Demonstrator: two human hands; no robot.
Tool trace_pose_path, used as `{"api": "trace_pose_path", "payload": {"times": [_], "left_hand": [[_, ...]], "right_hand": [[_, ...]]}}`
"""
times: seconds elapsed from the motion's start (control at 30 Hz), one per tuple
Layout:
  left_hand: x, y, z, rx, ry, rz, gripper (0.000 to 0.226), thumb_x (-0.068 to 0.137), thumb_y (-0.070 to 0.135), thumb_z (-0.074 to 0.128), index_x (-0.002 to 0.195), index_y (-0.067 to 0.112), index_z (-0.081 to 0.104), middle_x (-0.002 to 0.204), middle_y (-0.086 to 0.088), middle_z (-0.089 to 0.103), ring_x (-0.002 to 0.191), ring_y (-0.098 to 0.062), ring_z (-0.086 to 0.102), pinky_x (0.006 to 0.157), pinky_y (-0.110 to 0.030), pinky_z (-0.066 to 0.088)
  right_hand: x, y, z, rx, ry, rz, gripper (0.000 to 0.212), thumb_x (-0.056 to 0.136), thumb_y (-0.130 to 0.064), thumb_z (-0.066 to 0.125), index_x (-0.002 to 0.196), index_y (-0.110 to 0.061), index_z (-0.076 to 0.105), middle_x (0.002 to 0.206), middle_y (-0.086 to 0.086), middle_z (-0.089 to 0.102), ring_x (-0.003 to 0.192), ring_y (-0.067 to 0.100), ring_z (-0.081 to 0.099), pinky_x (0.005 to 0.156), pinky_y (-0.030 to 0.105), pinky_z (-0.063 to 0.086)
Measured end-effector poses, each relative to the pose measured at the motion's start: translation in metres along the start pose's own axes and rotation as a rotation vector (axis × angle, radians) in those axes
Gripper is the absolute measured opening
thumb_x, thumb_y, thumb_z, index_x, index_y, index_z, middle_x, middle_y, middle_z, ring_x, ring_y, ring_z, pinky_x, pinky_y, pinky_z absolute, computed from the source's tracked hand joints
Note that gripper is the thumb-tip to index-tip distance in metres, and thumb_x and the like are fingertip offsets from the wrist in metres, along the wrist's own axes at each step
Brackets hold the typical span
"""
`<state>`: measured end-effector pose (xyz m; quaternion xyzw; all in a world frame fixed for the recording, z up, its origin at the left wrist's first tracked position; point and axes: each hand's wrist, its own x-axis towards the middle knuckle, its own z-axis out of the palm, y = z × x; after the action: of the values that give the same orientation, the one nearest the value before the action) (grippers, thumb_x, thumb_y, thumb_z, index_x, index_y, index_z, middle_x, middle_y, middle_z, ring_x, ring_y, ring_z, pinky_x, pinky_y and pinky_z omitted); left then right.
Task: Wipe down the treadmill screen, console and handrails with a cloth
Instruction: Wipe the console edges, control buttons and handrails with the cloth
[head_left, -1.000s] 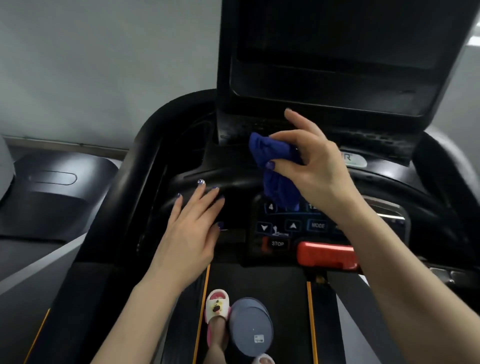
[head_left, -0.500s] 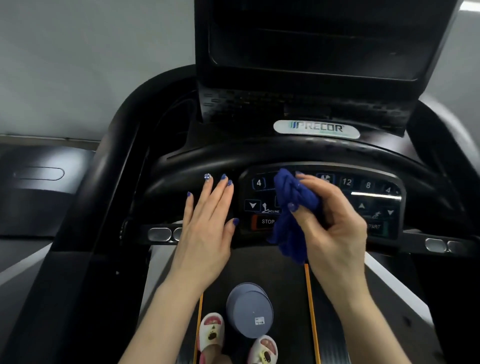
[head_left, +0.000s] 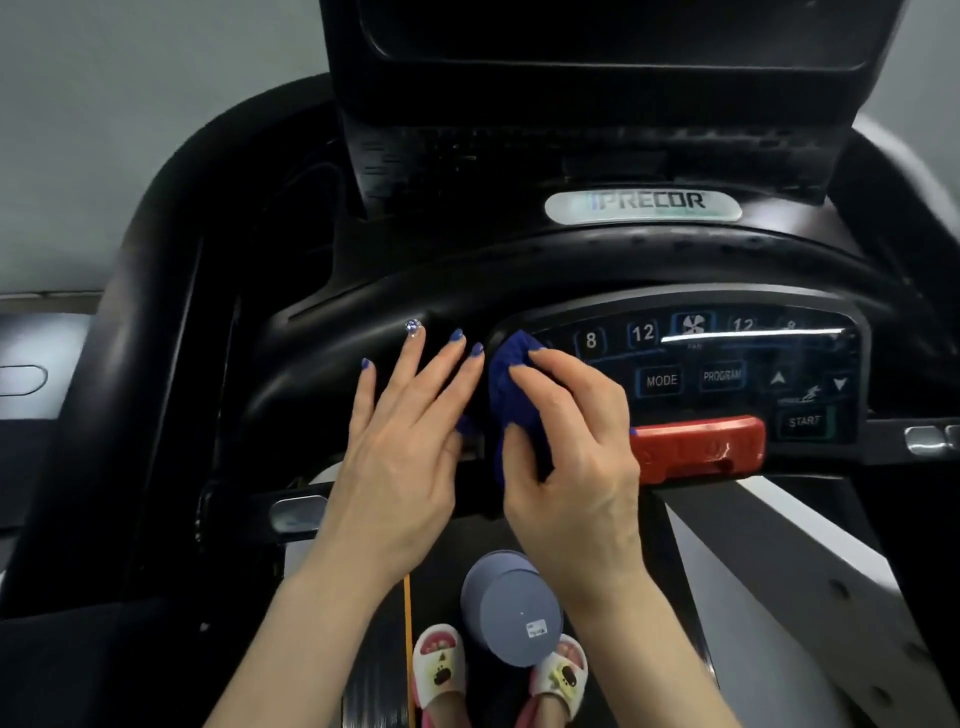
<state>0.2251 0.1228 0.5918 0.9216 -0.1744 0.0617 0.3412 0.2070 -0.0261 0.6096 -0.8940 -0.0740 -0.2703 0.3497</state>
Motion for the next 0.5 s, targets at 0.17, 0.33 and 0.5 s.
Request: {"api": "trace_pose_path", "payload": {"times": [0.17, 0.33, 0.5], "left_hand": [[-0.001, -0.003, 0.004, -0.023, 0.014, 0.017, 0.060, 0.096, 0.012, 0.038, 0.153, 0.024, 0.026, 0.161, 0.009, 0.025, 0.153, -0.013, 0.005, 0.123, -0.048, 0.003], [-0.001, -0.005, 0.008, -0.032, 0.039, 0.028, 0.055, 0.098, 0.016, 0.034, 0.153, 0.022, 0.029, 0.161, 0.008, 0.026, 0.153, -0.014, 0.006, 0.123, -0.052, 0.006], [-0.001, -0.004, 0.014, -0.064, 0.102, 0.036, 0.050, 0.100, 0.019, 0.037, 0.150, 0.016, 0.038, 0.160, 0.003, 0.029, 0.153, -0.018, 0.008, 0.123, -0.054, 0.006]], "right_hand": [[-0.002, 0.000, 0.008, -0.083, 0.045, 0.015, 0.035, 0.091, -0.026, 0.067, 0.117, -0.004, 0.067, 0.127, 0.011, 0.059, 0.120, 0.023, 0.053, 0.103, 0.035, 0.041], [0.002, 0.006, 0.015, -0.150, 0.104, -0.035, 0.025, 0.092, -0.019, 0.067, 0.113, -0.007, 0.070, 0.123, 0.008, 0.063, 0.117, 0.022, 0.055, 0.096, 0.040, 0.044], [0.000, 0.007, 0.018, -0.182, 0.145, -0.065, 0.027, 0.091, -0.015, 0.065, 0.116, -0.004, 0.069, 0.117, 0.009, 0.065, 0.110, 0.022, 0.057, 0.096, 0.033, 0.043]]}}
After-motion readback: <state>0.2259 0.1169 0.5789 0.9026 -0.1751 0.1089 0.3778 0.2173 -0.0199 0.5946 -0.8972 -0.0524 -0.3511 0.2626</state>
